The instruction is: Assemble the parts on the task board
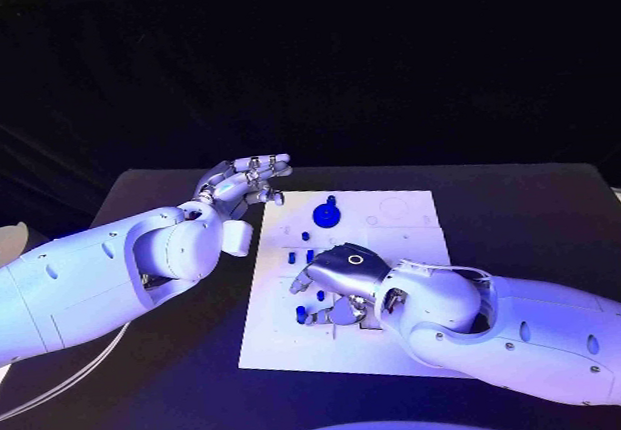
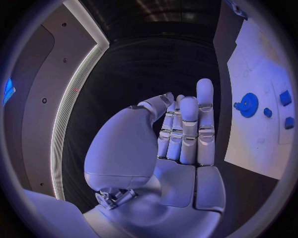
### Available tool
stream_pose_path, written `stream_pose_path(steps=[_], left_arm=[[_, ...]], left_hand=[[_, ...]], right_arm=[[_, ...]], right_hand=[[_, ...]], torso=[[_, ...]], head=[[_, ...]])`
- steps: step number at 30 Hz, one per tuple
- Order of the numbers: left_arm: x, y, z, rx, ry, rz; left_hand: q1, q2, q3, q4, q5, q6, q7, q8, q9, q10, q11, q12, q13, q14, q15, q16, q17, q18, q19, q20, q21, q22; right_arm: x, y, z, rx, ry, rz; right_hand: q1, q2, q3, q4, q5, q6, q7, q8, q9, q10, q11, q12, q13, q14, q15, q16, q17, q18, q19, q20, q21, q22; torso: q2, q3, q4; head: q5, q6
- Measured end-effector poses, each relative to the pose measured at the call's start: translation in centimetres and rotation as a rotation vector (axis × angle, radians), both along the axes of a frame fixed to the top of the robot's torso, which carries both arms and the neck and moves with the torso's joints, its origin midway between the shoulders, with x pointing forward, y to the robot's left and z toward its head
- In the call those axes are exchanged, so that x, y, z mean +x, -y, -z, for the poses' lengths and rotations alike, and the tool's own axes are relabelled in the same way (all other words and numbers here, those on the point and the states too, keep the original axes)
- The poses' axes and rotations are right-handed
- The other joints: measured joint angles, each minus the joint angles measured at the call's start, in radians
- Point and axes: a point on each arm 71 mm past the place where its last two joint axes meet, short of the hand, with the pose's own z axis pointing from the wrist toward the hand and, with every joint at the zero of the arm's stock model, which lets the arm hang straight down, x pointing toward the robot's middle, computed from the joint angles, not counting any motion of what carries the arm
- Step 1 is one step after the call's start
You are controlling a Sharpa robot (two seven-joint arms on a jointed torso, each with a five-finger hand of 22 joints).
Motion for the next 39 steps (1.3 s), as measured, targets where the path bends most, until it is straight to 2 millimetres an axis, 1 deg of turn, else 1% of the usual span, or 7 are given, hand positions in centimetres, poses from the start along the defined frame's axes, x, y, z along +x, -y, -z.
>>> stream_pose_path(steps=[5,9,14,19,23,26,39], left_arm=[[0.0,-0.1,0.0,0.001,-0.001,-0.001],[-0.1,-0.2,0.0,0.002,-0.003,-0.003],[-0.2,-0.3,0.0,0.001,-0.004,0.0],[-0.4,0.0,0.0,0.001,-0.008,0.01],[-0.6,0.1,0.2,0.002,-0.012,0.015],[-0.6,0.2,0.2,0.002,-0.014,0.017],[-0.7,0.2,0.4,0.004,-0.018,0.02]], left_hand=[[0.0,0.0,0.0,0.0,0.0,0.0,0.0,0.0,0.0,0.0,0.0,0.0,0.0,0.0,0.0,0.0,0.0,0.0,0.0,0.0,0.0,0.0],[0.0,0.0,0.0,0.0,0.0,0.0,0.0,0.0,0.0,-0.003,0.003,0.0,0.0,0.0,0.0,0.0,-0.002,0.0,0.0,0.0,0.0,0.0],[0.0,0.0,0.0,0.0,0.0,0.0,0.0,0.0,0.0,-0.004,0.004,0.0,0.0,0.0,0.0,0.0,-0.002,0.0,0.0,0.0,0.0,0.0],[0.0,0.0,0.0,0.0,0.0,0.0,0.0,0.0,0.0,-0.004,0.004,0.0,0.0,0.0,0.0,0.0,-0.002,0.0,0.0,0.0,0.0,0.0],[0.0,0.0,0.0,0.0,0.0,0.0,0.0,0.0,0.0,-0.004,0.004,0.0,0.0,0.0,0.0,0.0,-0.002,0.0,0.0,0.0,0.0,0.0],[0.0,0.0,-0.003,-0.003,0.0,0.0,0.0,0.0,0.0,-0.004,0.004,0.0,0.0,0.0,0.0,0.0,-0.002,0.0,0.0,0.0,0.0,0.0],[0.0,0.0,-0.003,-0.003,0.0,0.0,0.0,0.0,0.0,-0.004,0.004,0.0,0.0,0.0,0.0,0.0,-0.002,0.0,0.0,0.0,0.0,0.0]], right_arm=[[0.0,2.8,-1.6,0.071,0.009,0.045],[0.7,7.3,-3.3,0.109,-0.025,0.142],[0.8,12.6,-3.9,0.135,-0.117,0.299],[-0.5,16.5,-3.0,0.119,-0.226,0.453],[-1.5,17.9,-2.3,0.091,-0.278,0.537],[-1.9,18.6,-1.9,0.065,-0.3,0.594],[-2.8,18.2,-0.5,-0.018,-0.316,0.664]], right_hand=[[0.018,0.007,-0.034,0.026,0.001,-0.007,-0.001,0.0,0.0,0.024,-0.009,0.022,0.005,0.0,0.0,-0.012,-0.019,0.0,-0.001,0.001,-0.008,-0.011],[0.033,0.035,-0.031,0.031,0.031,0.038,0.001,0.015,0.008,0.194,-0.028,0.103,0.032,-0.001,-0.013,0.001,0.006,0.0,0.009,-0.009,0.013,0.021],[0.015,0.046,-0.046,0.053,0.044,0.075,-0.028,0.029,0.012,0.367,-0.069,0.182,0.082,-0.002,-0.046,0.055,0.088,0.0,0.043,-0.043,0.078,0.107],[-0.045,0.028,-0.097,0.094,0.123,0.101,-0.054,0.05,0.017,0.465,-0.102,0.384,0.292,-0.002,-0.07,0.071,0.1,0.0,0.059,-0.07,0.105,0.144],[-0.087,0.039,-0.167,0.123,0.2,0.111,-0.064,0.077,0.035,0.465,-0.116,0.828,0.79,-0.002,-0.077,0.102,0.1,-0.016,0.058,-0.083,0.13,0.177],[-0.114,0.066,-0.212,0.135,0.224,0.111,-0.064,0.094,0.052,0.445,-0.112,0.977,0.968,-0.002,-0.077,0.116,0.1,-0.016,0.058,-0.083,0.14,0.192],[-0.131,0.073,-0.283,0.135,0.23,0.09,-0.065,0.119,0.096,0.44,-0.104,1.101,1.054,-0.002,-0.077,0.136,0.1,-0.016,0.058,-0.083,0.159,0.193]], torso=[[-0.001,-0.0006,-0.002],[-0.003,-0.0019,-0.0046],[-0.007,-0.0061,-0.0136],[-0.011,-0.0086,-0.0239],[-0.013,-0.0103,-0.0342],[-0.014,-0.0108,-0.0411],[-0.016,-0.0114,-0.0463]], head=[[-0.012,0.005],[-0.026,0.01],[-0.044,0.015],[-0.067,0.018],[-0.074,0.018],[-0.078,0.016],[-0.078,0.012]])
